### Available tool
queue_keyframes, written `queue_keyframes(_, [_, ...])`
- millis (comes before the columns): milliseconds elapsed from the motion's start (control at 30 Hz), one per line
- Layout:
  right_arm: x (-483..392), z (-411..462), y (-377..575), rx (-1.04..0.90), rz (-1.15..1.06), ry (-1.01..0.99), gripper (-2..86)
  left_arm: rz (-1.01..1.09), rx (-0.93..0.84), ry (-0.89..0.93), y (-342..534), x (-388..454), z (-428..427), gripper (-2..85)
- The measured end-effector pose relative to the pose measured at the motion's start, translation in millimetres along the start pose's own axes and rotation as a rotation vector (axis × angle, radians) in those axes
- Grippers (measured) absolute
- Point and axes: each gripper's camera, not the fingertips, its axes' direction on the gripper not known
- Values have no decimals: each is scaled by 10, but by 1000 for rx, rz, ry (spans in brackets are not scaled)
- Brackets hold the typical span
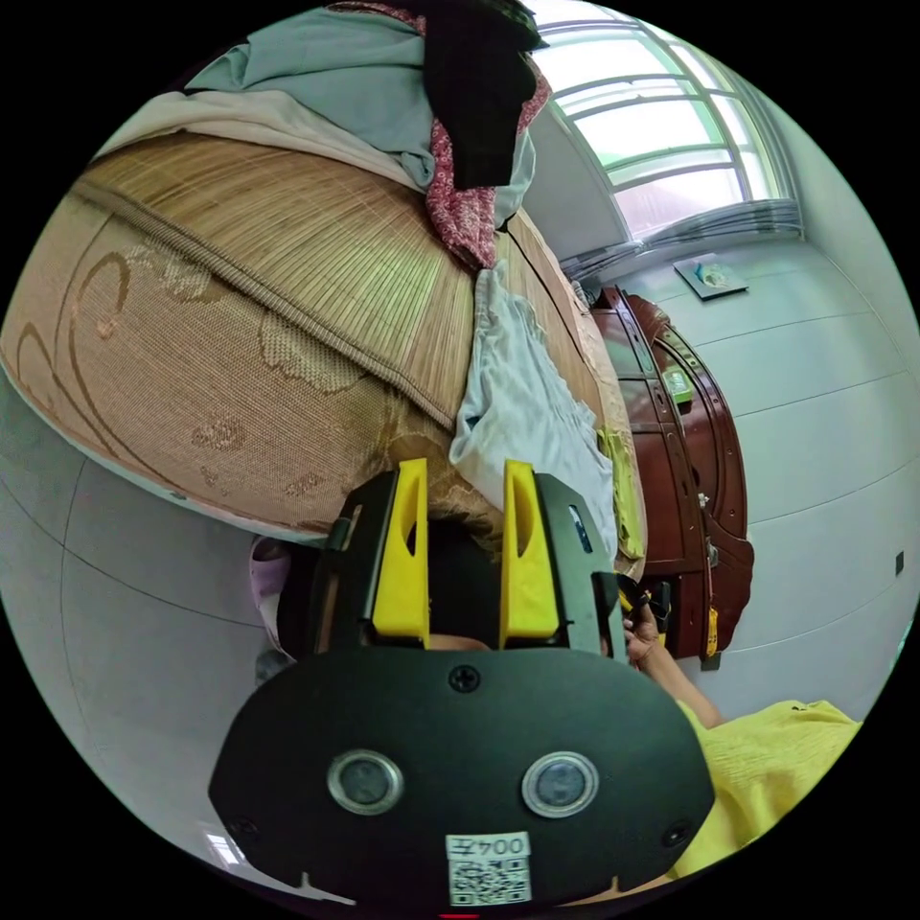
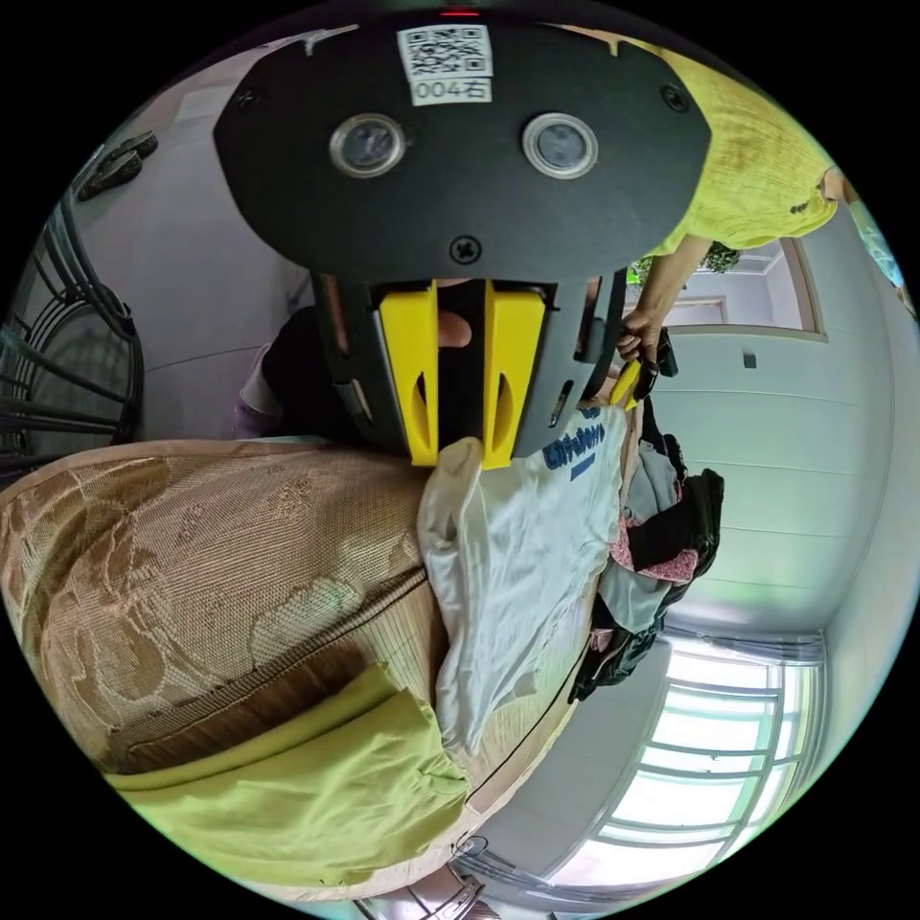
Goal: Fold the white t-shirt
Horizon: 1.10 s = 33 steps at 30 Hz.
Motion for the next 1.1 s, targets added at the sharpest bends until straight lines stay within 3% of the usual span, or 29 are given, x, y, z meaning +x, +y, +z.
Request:
queue_keyframes(400, [-144, -357, -144, 39, 92, -329, 35, -113, 37, 97, -44, -313, -100, 117])
queue_keyframes(633, [-193, -440, -185, 28, 80, -339, 36, -92, 62, 157, -75, -264, 128, 117])
queue_keyframes(867, [-236, -434, -216, 30, 58, -257, 40, -83, 63, 147, -57, -219, 389, 42])
queue_keyframes(967, [-335, -519, -246, 35, 4, -141, 30, -52, 70, 109, -78, -141, 437, 27])
queue_keyframes(1033, [-305, -611, -273, 49, -6, 78, 24, -53, 40, 60, -91, -177, 516, 23])
queue_keyframes(1100, [-161, -592, -302, 12, 21, 97, 23, -67, 14, 54, -73, -227, 639, 21])
